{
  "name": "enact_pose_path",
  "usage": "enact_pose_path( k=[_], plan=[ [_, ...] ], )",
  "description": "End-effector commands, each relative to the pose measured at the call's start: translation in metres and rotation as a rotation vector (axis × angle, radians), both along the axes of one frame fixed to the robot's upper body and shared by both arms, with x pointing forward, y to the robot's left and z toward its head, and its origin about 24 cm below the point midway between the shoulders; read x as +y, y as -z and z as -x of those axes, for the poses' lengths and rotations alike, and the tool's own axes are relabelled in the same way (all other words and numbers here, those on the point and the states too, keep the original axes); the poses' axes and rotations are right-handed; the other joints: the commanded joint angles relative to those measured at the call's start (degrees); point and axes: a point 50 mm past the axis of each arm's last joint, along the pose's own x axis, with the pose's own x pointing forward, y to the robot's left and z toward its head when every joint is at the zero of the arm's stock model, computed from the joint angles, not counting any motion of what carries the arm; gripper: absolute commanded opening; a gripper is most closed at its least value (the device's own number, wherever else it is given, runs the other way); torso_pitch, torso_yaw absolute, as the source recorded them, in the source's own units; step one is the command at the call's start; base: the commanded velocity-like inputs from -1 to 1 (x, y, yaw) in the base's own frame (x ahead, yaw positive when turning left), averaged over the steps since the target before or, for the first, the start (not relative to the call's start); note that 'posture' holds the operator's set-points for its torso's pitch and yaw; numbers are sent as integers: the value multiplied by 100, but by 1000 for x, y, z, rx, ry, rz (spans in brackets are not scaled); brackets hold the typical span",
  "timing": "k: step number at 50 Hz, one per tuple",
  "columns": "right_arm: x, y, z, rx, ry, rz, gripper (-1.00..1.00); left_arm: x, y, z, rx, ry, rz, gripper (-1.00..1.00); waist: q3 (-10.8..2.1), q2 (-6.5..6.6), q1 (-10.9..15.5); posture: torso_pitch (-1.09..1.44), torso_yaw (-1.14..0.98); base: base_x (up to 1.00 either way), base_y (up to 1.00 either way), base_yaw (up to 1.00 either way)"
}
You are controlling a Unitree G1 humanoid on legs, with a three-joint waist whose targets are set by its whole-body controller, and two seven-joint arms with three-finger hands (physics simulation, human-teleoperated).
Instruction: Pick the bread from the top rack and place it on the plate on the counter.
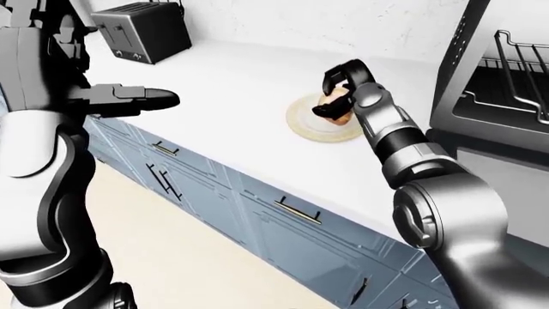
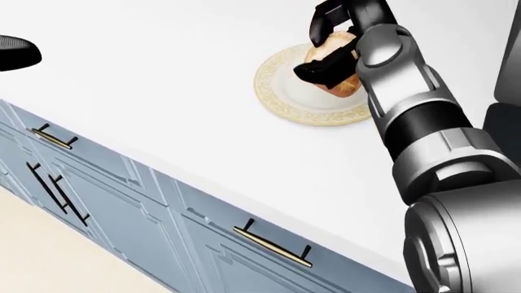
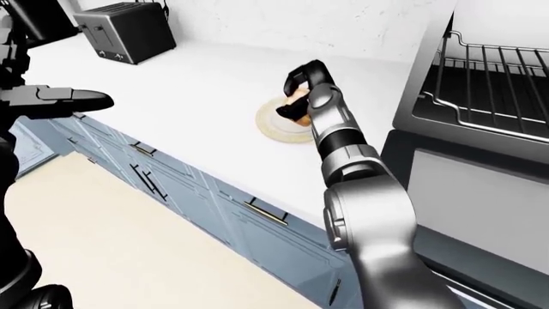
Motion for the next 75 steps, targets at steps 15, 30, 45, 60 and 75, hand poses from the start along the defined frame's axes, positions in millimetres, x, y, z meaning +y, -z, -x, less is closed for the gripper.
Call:
enact_pose_path(
  k=[15,30,45,60,75],
  plan=[
    [8,-30,-1,-130,-32,-14,-33,2,-16,10,-81,-19,-23,100,-169,-8,5,0,90,0,0,0],
    [9,-27,-1,-126,-37,-14,20,3,-15,11,-81,-21,-21,100,-167,-5,5,0,90,0,0,0],
    [10,-28,-1,-125,-43,-11,100,3,-19,11,-86,-23,-25,100,-172,-2,7,0,90,0,0,0],
    [19,-70,1,-214,-77,-29,100,2,-22,10,-90,-20,-26,100,-152,3,3,0,90,0,0,0],
    [38,-131,13,-344,-163,-55,100,2,-23,11,-93,-17,-28,100,-131,-2,-13,0,90,0,0,0]
  ],
)
